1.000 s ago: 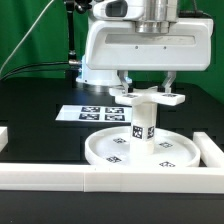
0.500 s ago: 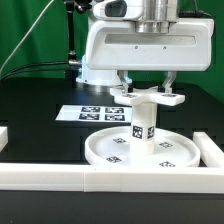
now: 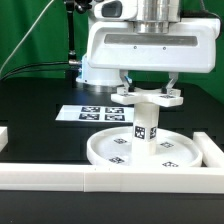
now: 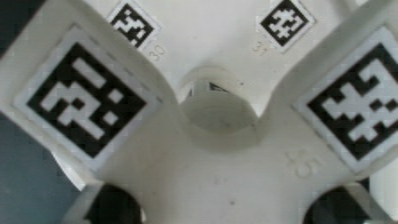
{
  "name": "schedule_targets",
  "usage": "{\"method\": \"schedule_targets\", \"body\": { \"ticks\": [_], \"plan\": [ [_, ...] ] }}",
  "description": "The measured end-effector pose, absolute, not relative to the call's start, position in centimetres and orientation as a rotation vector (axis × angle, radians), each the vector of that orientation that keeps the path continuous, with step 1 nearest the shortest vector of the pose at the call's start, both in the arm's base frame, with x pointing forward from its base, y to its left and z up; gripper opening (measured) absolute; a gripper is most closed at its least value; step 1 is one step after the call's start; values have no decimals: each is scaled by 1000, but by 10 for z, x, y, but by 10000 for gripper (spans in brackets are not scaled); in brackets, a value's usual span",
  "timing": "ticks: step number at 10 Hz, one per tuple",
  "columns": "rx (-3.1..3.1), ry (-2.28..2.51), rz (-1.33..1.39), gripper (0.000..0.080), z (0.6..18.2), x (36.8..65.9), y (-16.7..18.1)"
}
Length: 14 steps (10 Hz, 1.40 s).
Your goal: Assemble round table
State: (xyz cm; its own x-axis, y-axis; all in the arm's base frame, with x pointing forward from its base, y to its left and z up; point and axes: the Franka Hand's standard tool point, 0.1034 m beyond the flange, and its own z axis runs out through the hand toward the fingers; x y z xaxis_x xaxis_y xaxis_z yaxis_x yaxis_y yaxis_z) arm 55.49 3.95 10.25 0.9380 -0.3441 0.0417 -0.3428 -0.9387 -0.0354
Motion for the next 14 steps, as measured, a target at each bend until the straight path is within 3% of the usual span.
{"method": "schedule_targets", "body": {
  "ticks": [14],
  "plan": [
    [-2095,2167,22,442,101,555,39]
  ]
}}
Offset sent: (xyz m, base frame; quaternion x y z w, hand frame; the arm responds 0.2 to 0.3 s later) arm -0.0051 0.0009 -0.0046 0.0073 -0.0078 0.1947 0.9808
